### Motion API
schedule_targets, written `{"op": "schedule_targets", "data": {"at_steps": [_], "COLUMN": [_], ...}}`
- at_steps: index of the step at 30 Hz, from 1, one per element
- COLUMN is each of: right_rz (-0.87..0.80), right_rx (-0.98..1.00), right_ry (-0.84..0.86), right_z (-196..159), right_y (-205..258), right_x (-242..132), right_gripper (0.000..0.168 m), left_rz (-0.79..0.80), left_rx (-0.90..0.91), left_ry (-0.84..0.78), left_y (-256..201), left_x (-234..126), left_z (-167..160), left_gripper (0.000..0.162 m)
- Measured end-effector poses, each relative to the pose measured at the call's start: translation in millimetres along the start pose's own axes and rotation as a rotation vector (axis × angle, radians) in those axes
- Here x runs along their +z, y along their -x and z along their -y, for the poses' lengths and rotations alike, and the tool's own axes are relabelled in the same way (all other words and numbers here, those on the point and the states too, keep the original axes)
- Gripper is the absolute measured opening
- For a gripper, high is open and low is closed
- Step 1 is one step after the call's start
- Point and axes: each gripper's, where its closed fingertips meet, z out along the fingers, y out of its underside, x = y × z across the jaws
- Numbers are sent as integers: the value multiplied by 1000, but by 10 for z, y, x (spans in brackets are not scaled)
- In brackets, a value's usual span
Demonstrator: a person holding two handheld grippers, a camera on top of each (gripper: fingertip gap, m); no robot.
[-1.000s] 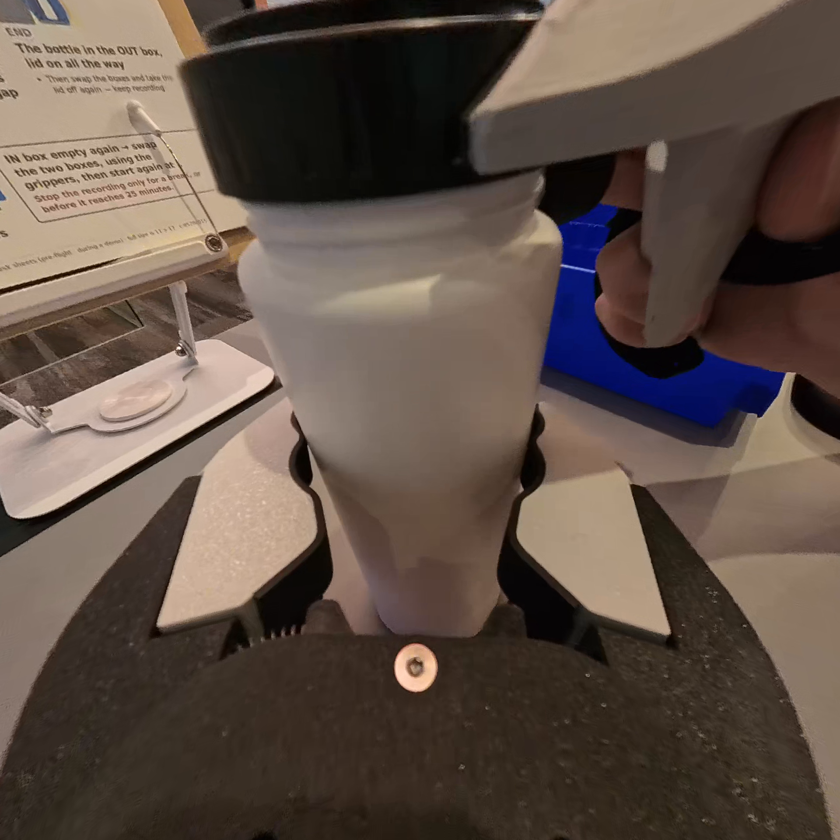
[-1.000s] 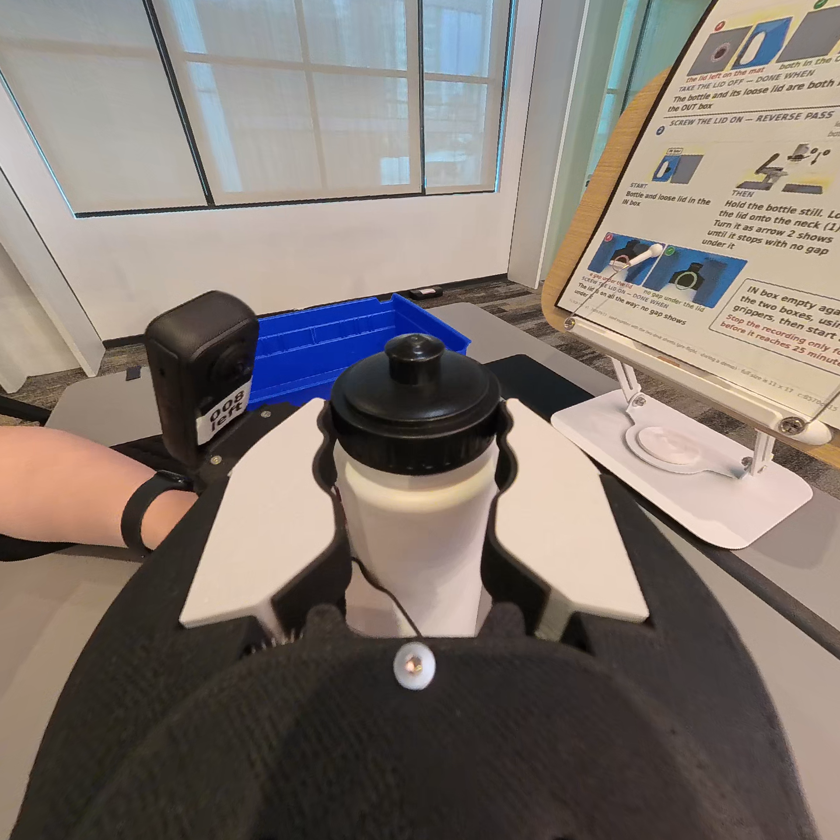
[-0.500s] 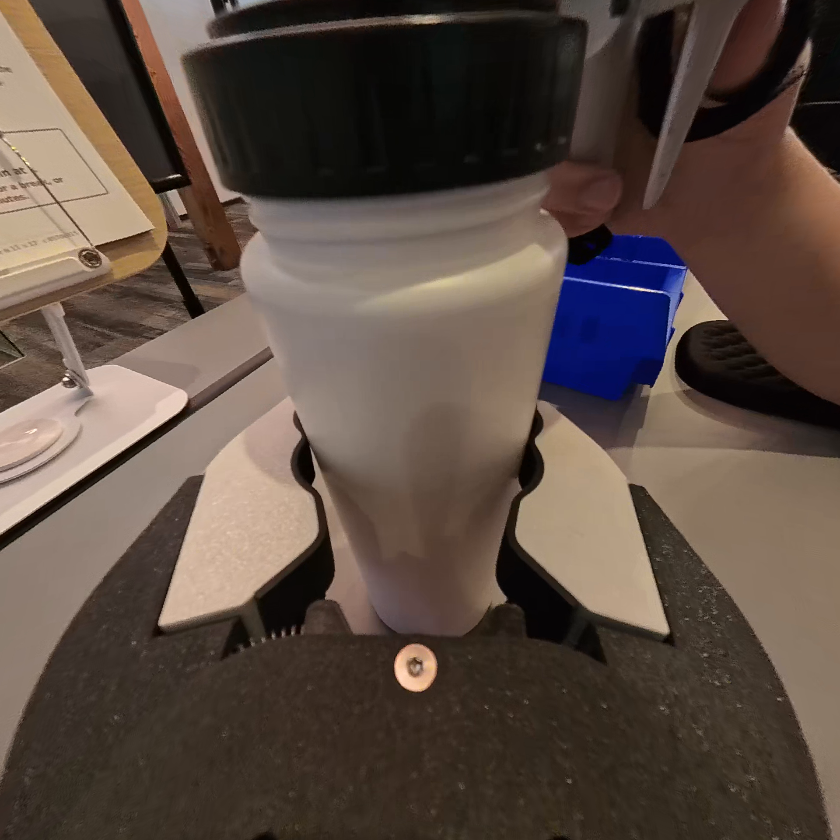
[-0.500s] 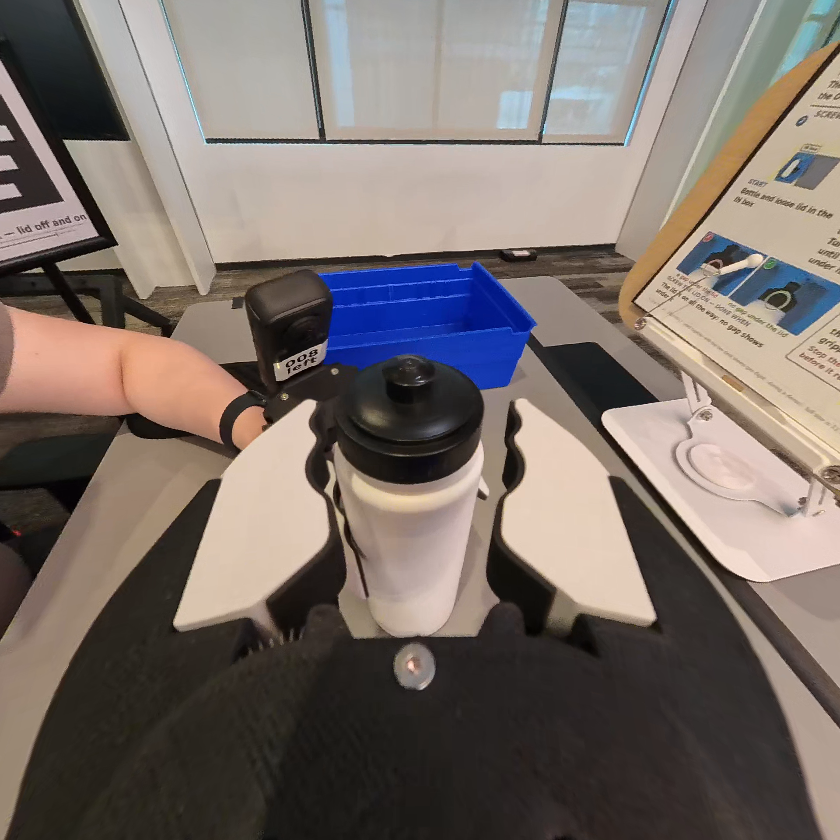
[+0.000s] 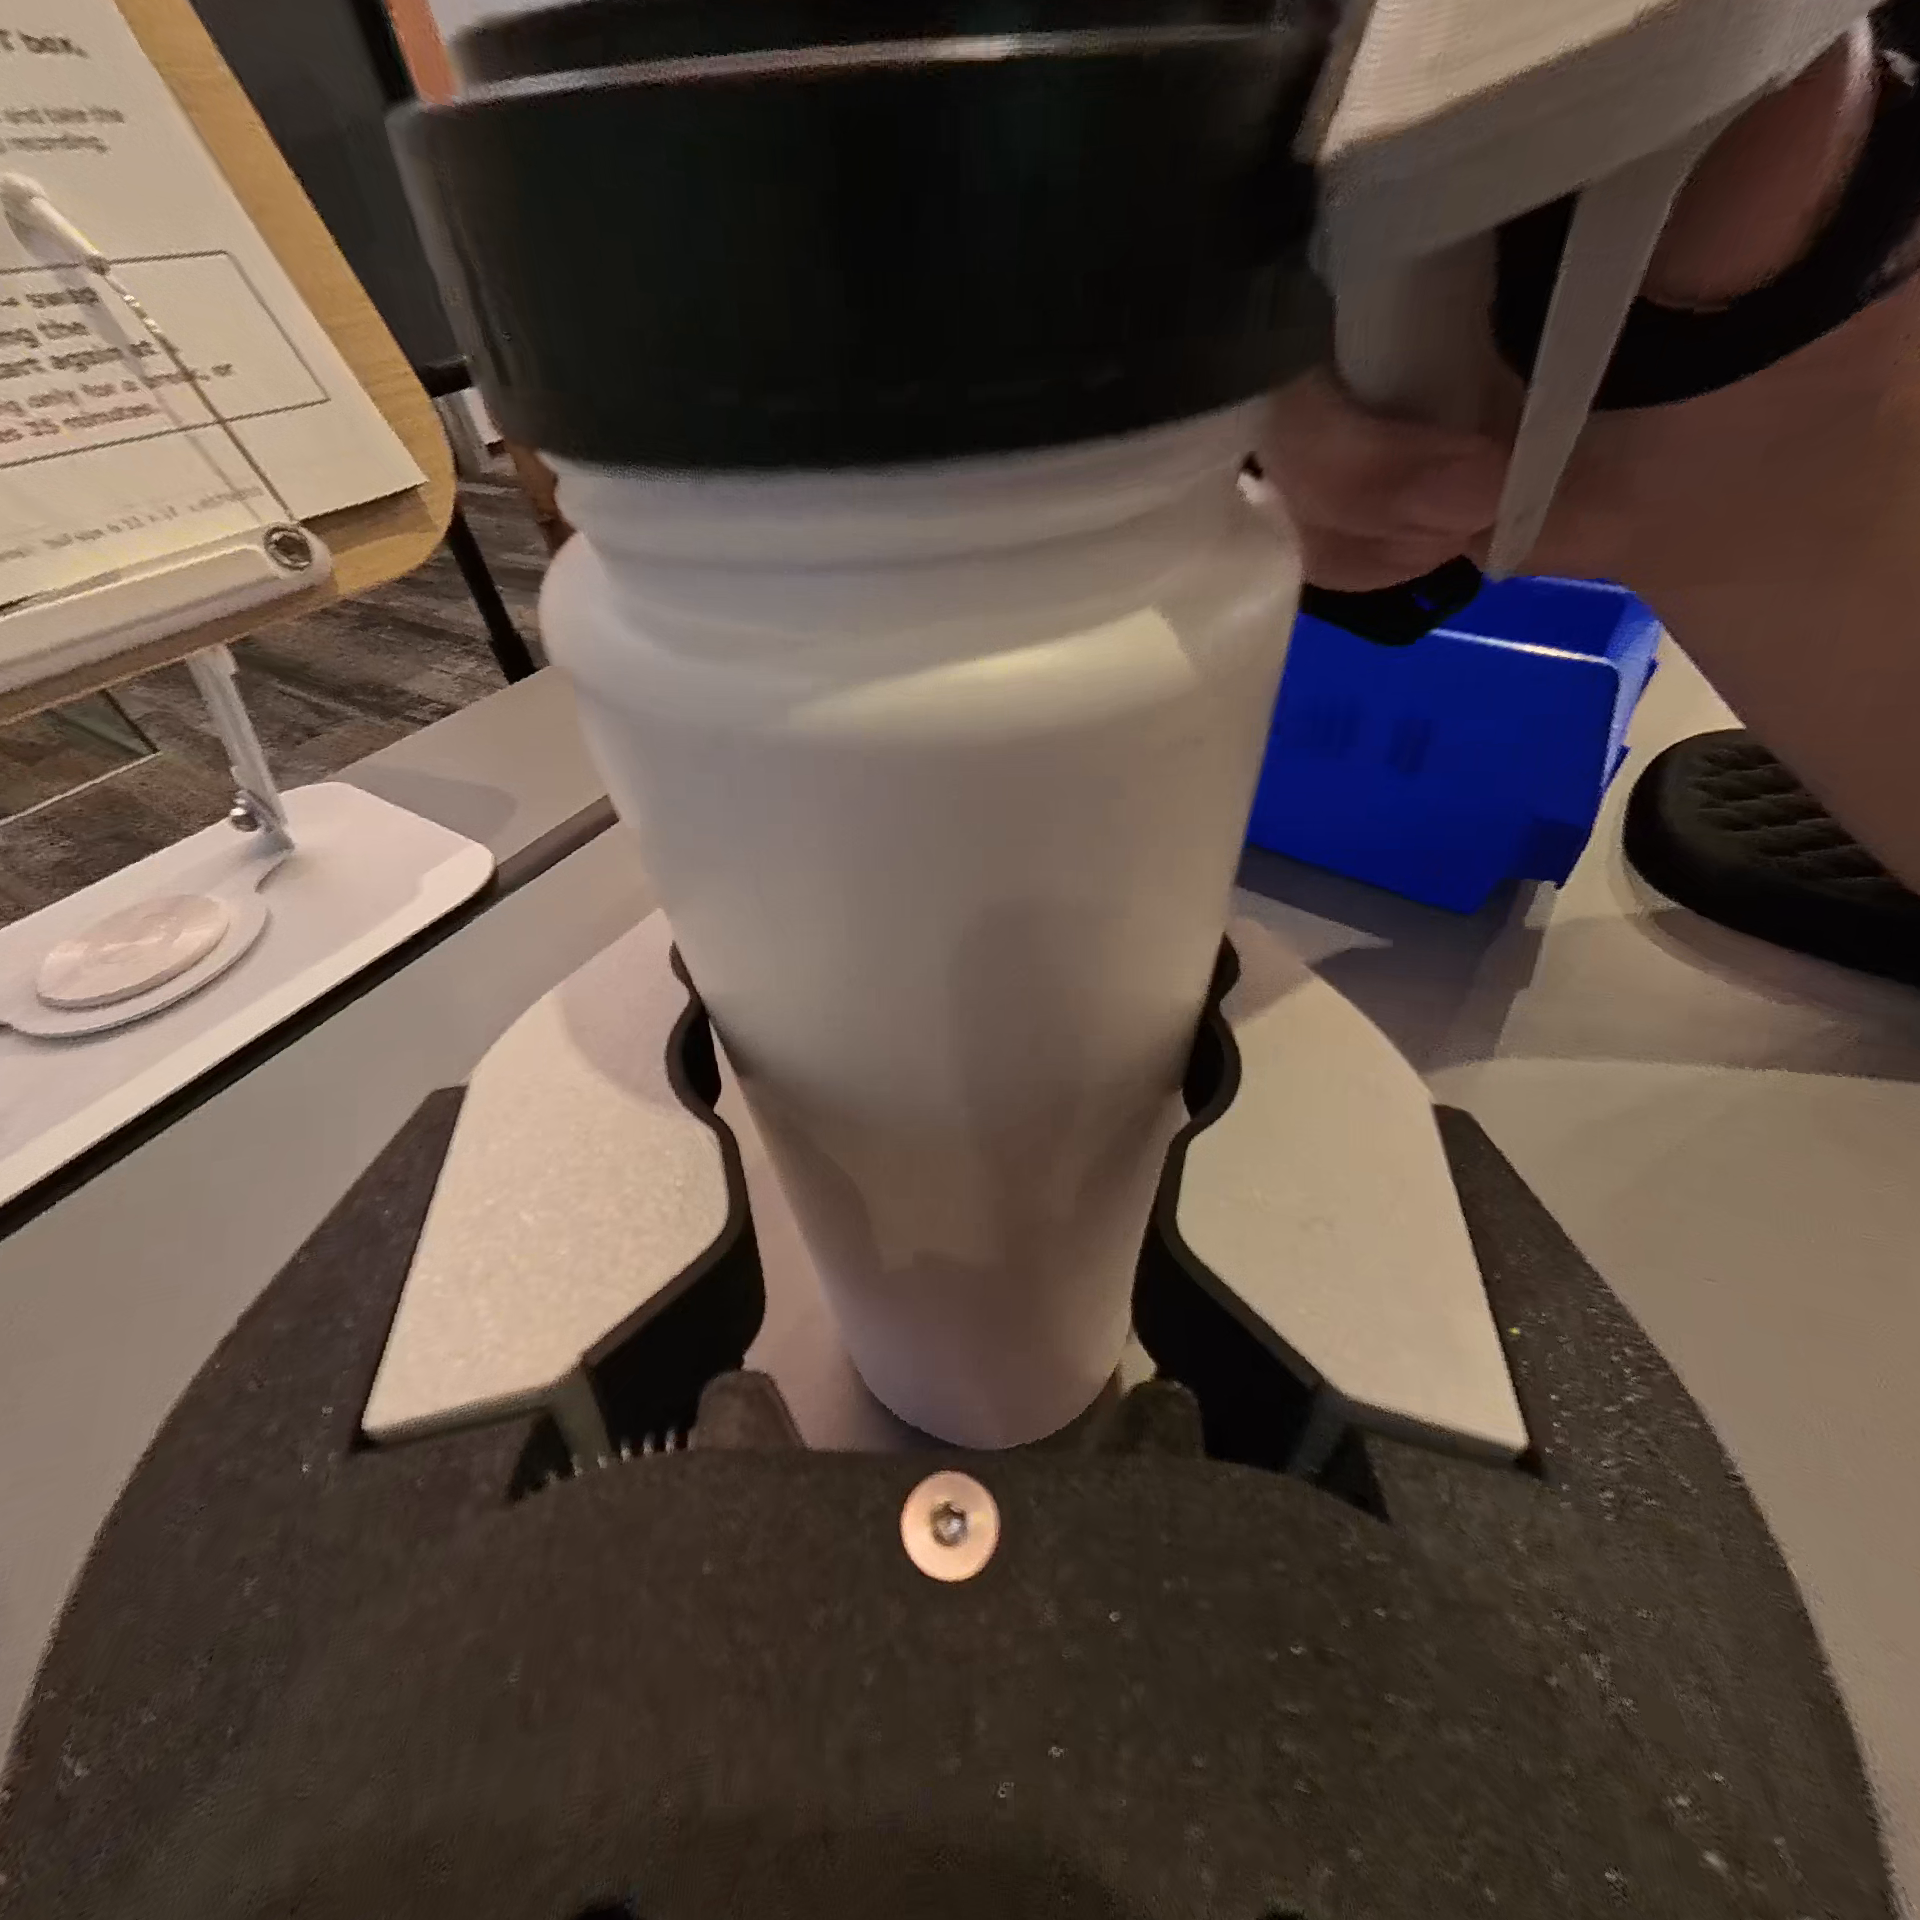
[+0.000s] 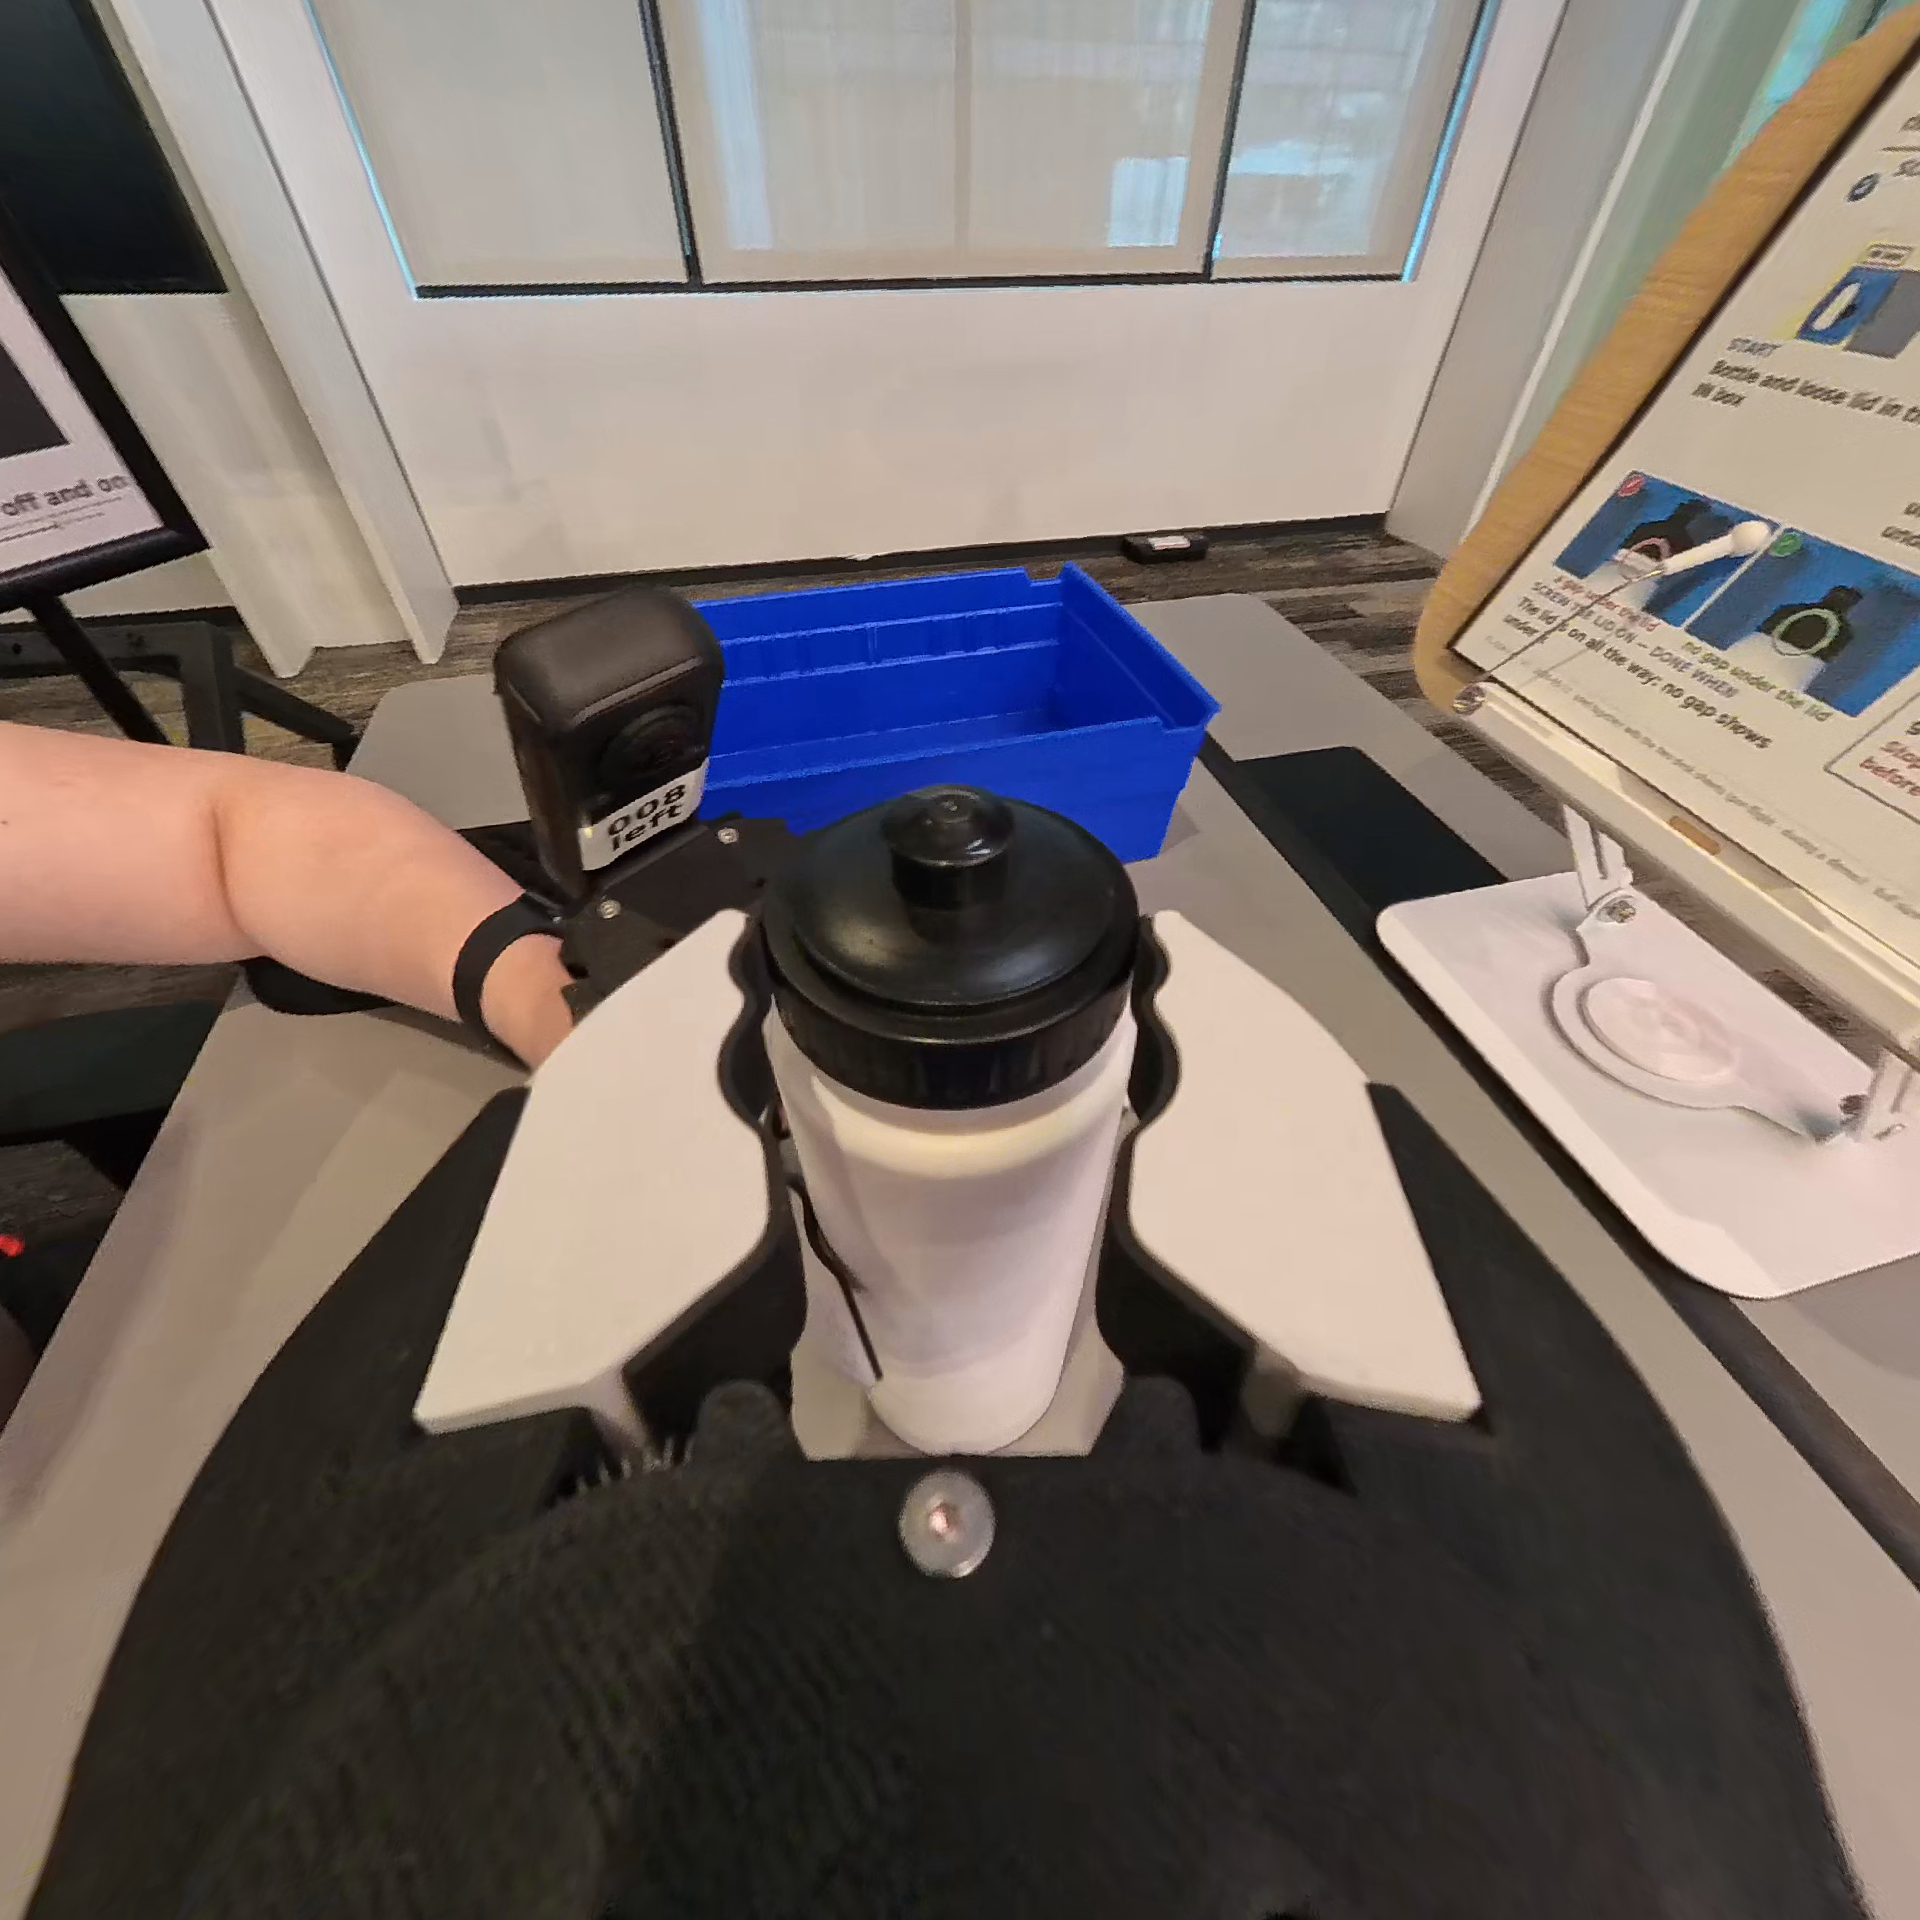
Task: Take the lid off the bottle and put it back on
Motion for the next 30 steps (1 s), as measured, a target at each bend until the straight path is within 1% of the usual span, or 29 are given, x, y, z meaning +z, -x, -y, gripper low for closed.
{"op": "schedule_targets", "data": {"at_steps": [8, 13, 15, 16, 17, 19, 20, 21, 24, 27, 30], "right_rz": [-224, -316, -297, -261, -206, -73, -38, -19, 18, 36, 33], "right_rx": [55, 53, 8, -13, -27, -44, -48, -57, -76, -49, -23], "right_ry": [-67, -94, -55, -25, -11, -7, -5, -2, 19, -27, -24], "right_z": [37, 41, 23, 21, 42, 82, 76, 60, -21, 12, -10], "right_y": [-101, -114, -107, -88, -49, 57, 64, 55, 27, 22, -4], "right_x": [142, 168, 171, 164, 141, 56, 11, -21, -47, -36, -19], "right_gripper": [69, 69, 69, 71, 80, 83, 84, 83, 83, 82, 75], "left_rz": [131, 154, 137, 126, 109, 69, 42, 7, -30, -41, -41], "left_rx": [-25, -27, -27, -24, -19, -5, -5, -8, -1, 1, 2], "left_ry": [35, 39, 35, 34, 33, 24, 18, 10, 5, 5, 6], "left_y": [206, 246, 240, 232, 215, 168, 133, 86, 32, 14, 5], "left_x": [-51, -66, -65, -65, -65, -69, -69, -67, -60, -52, -49], "left_z": [-36, -43, -41, -41, -40, -34, -30, -25, -19, -17, -17], "left_gripper": [90, 90, 90, 90, 90, 90, 90, 90, 90, 90, 90]}}
